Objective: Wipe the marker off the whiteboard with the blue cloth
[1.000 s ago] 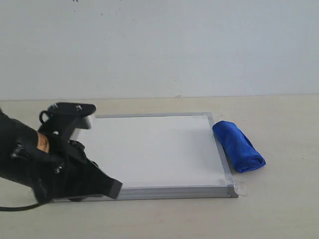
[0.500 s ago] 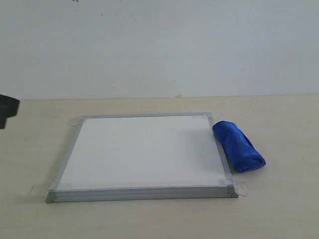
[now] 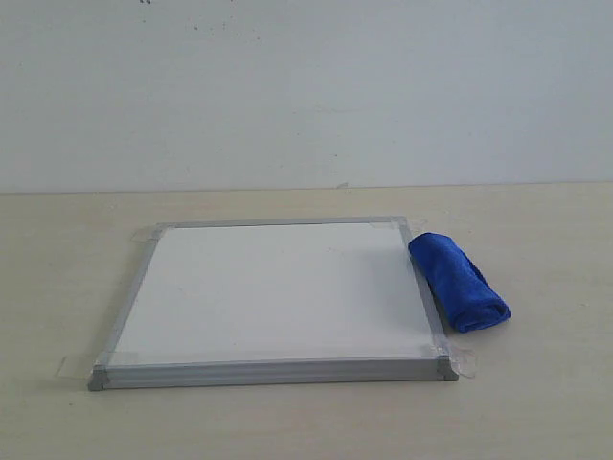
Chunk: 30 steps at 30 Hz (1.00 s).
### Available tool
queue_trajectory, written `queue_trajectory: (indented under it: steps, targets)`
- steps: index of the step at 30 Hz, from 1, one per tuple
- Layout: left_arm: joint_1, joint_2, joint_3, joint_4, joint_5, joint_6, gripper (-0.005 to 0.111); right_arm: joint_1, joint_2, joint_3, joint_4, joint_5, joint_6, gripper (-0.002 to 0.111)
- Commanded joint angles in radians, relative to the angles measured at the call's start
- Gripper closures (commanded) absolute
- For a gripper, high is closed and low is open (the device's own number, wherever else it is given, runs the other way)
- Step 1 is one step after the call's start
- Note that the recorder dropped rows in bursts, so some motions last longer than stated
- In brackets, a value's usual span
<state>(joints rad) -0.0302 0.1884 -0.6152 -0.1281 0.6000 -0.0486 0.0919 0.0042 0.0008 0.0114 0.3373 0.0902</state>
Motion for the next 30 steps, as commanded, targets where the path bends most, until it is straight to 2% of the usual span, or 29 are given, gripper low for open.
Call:
queue_trajectory:
  steps: [1, 8, 19, 23, 27, 30]
  targets:
    - [0.044, -0.080, 0.004, -0.024, -0.002, 0.012, 0.103, -0.002, -0.004, -0.001, 0.001, -0.007, 0.000, 0.108]
    - [0.045, -0.188, 0.004, -0.047, 0.007, 0.012, 0.103, -0.002, -0.004, -0.001, 0.001, -0.007, 0.000, 0.108]
    - [0.043, -0.188, -0.003, -0.047, 0.002, 0.012, 0.103, -0.002, -0.004, -0.001, 0.001, -0.007, 0.000, 0.108]
    - [0.043, -0.188, 0.023, -0.047, -0.099, 0.012, 0.103, -0.002, -0.004, -0.001, 0.001, -0.007, 0.000, 0.108]
    - [0.043, -0.188, 0.107, -0.051, -0.276, 0.012, 0.103, -0.002, -0.004, -0.001, 0.001, -0.007, 0.000, 0.108]
    - [0.043, -0.188, 0.191, -0.117, -0.401, 0.012, 0.103, -0.002, -0.004, -0.001, 0.001, -0.007, 0.000, 0.108]
